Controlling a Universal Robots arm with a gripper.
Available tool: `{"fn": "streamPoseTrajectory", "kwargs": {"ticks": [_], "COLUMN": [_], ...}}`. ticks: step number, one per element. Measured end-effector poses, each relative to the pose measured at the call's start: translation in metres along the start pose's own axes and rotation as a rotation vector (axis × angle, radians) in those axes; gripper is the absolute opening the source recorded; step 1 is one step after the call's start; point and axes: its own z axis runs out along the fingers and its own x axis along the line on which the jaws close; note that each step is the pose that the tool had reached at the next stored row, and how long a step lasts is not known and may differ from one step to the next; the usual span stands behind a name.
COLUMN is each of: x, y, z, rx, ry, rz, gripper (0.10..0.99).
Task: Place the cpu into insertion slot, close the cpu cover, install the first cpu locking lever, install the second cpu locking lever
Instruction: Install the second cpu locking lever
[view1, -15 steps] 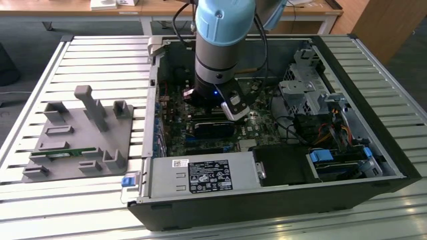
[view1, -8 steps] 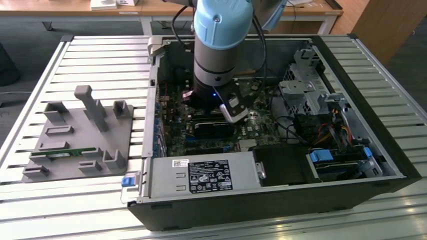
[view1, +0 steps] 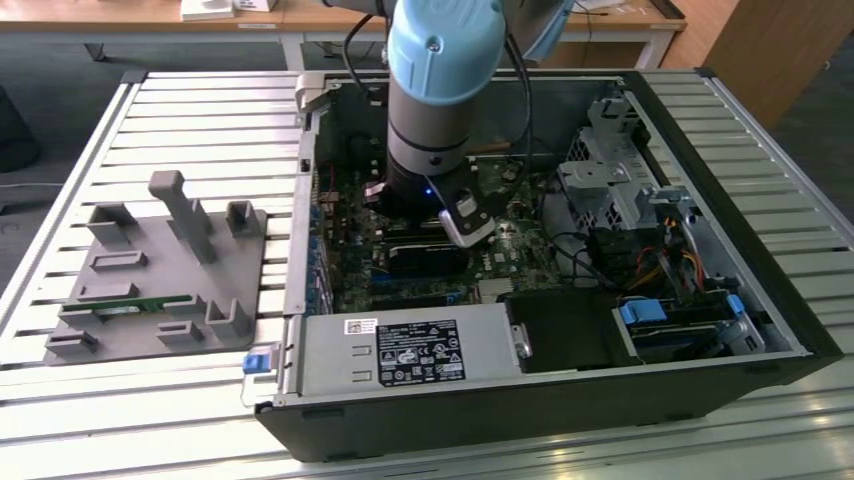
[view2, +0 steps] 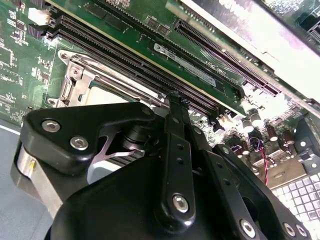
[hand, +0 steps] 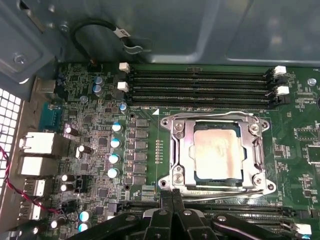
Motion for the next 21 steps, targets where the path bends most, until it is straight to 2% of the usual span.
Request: {"fn": "streamPoseTrajectory", "kwargs": {"ticks": [21], "x": [0.0019], "y": [-0.0018], "z": [0.0060], "rx": [-0.040], "ry": [-0.0001], "rz": [-0.001], "gripper": [0.106]}}
